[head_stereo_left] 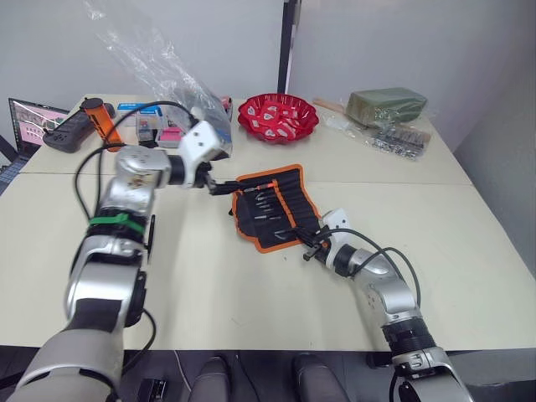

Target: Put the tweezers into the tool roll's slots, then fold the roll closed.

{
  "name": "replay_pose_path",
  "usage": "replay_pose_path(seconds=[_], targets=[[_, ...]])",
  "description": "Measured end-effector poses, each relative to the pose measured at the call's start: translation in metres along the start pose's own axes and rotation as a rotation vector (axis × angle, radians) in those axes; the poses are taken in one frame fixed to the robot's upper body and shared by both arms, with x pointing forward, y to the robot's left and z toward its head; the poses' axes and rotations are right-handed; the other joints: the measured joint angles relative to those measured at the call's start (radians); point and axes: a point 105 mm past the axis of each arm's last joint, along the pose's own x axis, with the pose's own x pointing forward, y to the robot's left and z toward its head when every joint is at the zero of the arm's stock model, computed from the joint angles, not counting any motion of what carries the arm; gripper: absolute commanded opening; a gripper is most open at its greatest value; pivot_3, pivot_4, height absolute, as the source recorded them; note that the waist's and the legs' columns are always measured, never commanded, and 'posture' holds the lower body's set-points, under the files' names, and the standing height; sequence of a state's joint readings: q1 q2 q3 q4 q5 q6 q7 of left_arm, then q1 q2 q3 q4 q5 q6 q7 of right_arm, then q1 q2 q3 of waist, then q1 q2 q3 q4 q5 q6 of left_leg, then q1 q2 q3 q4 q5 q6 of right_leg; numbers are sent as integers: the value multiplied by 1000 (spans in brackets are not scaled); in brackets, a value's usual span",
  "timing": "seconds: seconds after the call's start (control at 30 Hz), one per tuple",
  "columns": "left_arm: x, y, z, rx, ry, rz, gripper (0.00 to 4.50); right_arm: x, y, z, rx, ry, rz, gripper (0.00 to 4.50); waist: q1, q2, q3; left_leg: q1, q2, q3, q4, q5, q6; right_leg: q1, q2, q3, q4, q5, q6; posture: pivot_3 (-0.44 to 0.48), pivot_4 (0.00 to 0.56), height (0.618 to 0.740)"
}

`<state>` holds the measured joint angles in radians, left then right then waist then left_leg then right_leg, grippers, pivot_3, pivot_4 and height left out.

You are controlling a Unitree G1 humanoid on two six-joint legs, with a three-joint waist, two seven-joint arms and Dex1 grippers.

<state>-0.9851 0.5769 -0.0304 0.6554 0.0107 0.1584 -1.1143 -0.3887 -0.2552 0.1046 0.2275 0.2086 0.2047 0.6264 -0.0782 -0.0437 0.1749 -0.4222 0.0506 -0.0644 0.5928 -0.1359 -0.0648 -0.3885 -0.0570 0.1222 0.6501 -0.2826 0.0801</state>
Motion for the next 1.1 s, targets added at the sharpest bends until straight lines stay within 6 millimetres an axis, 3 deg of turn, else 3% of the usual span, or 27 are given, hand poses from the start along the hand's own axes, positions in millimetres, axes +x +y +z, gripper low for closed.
replay_pose_path(seconds=[0.13, 0.3, 0.37, 0.67, 0.9, 1.1], targets=[[-32, -2, -17, -59, 12, 85, 4463, 4, -2, 2, -7, 1, 8, 0, 2, 0, 0, 0, 0, 0, 1, 0, 0, 0, 0, 0, 0, 0, 0, 0, 150, 740], [-95, -7, -49, -187, 37, 337, 4463, 6, -2, 2, -19, -1, 22, 0, -5, 0, 0, 2, 1, 0, 0, 0, 0, 0, 0, 0, 3, 1, -3, 0, 150, 740], [-124, -17, -59, -231, 36, 462, 4463, 6, -3, 1, -21, 0, 25, 0, -4, 0, 0, 3, 1, 0, 1, 0, 0, 1, 0, 0, 3, 0, -3, 0, 150, 740], [-198, -61, -105, -477, 69, 878, 4463, 6, -8, -2, -33, 12, 31, 0, 10, -3, -2, 7, 1, 2, 1, 0, -1, 3, -1, 0, 5, -1, -5, 0, 150, 740], [-239, -86, -114, -513, 110, 1043, 4463, 6, -8, -3, -42, 21, 43, 0, 10, -6, -4, 7, 1, 3, 1, 0, -1, 3, -1, 1, 4, -5, -11, 0, 150, 740], [-255, -118, -131, -579, 103, 1094, 4463, 5, -9, -5, -48, 35, 58, 0, 10, -10, -8, 8, 2, 4, -1, -4, -7, 2, -1, 1, -2, -4, -13, 0, 150, 740]])
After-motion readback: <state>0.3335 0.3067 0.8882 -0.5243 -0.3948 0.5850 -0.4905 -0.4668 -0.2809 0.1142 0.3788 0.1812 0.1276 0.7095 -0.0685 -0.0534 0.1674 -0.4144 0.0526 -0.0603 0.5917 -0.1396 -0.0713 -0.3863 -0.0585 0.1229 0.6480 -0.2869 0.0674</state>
